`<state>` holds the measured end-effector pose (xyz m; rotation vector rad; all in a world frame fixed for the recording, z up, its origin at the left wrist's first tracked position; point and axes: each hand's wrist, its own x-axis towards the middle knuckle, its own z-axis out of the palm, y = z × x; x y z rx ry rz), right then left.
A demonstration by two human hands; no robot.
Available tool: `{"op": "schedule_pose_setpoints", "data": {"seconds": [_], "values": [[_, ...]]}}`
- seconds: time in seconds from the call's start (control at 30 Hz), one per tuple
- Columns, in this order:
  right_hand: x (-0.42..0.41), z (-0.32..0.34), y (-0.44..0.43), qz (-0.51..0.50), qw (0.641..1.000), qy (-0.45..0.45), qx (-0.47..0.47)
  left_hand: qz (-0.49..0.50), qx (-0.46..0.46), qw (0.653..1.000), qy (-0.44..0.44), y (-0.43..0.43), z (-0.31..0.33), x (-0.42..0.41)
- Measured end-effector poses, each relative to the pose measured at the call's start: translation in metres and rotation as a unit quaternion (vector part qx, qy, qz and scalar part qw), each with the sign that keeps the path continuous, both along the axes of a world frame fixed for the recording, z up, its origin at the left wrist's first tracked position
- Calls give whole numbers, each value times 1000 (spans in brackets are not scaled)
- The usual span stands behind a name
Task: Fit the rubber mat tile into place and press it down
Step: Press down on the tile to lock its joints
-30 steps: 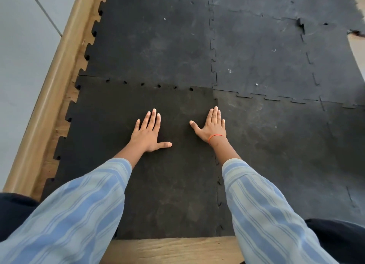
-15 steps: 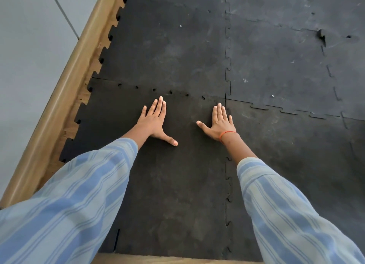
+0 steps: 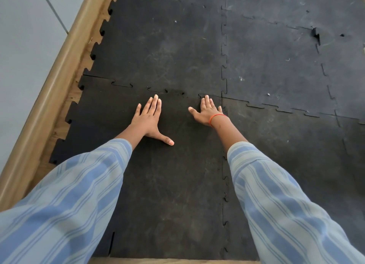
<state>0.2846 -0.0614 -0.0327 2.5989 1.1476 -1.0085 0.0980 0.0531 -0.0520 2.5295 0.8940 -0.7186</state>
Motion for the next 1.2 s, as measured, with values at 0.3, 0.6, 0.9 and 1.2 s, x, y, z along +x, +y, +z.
{"op": "schedule_pose_setpoints", "data": {"seconds": [0.3, 0.6, 0.9, 1.2], "values": [[-24, 16, 39, 41, 999, 28, 23, -24, -13, 1000, -5, 3, 6, -2], [-48, -4, 52, 78, 996, 19, 30, 37, 8, 999, 33, 64, 9, -37], [-67, -2, 73, 141, 989, -31, 22, 20, 19, 998, 56, 73, 9, -30], [-72, -3, 81, 119, 993, -4, -21, 125, 35, 991, 45, 83, 14, -49]]}}
